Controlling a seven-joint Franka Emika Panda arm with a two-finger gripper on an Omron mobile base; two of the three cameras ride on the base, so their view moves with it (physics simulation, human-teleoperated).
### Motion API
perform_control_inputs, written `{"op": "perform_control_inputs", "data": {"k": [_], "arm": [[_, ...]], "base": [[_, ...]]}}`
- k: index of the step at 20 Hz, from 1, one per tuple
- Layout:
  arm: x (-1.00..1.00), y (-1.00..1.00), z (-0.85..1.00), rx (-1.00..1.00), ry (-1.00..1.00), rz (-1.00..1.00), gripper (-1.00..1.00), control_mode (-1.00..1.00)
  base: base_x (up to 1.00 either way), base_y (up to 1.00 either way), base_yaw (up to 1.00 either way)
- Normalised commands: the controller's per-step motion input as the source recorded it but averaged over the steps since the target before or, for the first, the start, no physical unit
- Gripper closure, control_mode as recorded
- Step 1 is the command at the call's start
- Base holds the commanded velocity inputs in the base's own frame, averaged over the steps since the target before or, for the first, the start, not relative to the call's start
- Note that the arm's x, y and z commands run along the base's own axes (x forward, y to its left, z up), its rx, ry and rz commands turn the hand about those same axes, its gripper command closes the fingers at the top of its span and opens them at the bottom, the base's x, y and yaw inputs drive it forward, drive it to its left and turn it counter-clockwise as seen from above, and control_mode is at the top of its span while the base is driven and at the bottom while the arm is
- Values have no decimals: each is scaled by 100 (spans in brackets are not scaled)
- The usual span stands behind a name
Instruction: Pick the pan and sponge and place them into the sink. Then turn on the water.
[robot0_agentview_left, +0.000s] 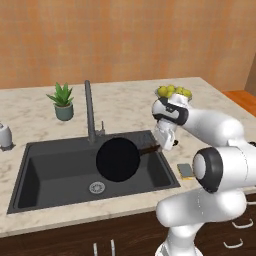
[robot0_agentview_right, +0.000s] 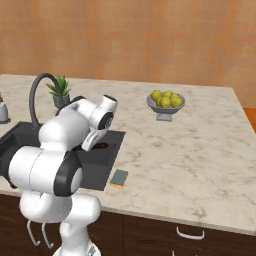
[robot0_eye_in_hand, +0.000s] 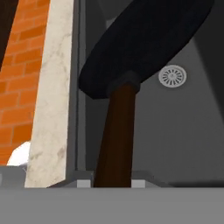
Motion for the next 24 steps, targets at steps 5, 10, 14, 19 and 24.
{"op": "perform_control_inputs", "data": {"k": [5,10,14,19,24], "arm": [[39,24,-22,5,9,0,100,-100],[26,31,-14,0,7,0,100,-100],[2,4,-22,0,16,0,100,-100],[3,0,-42,0,4,0,100,-100],[17,8,-49,0,1,0,100,-100]], "base": [[0,0,0],[0,0,0],[0,0,0],[0,0,0],[0,0,0]]}}
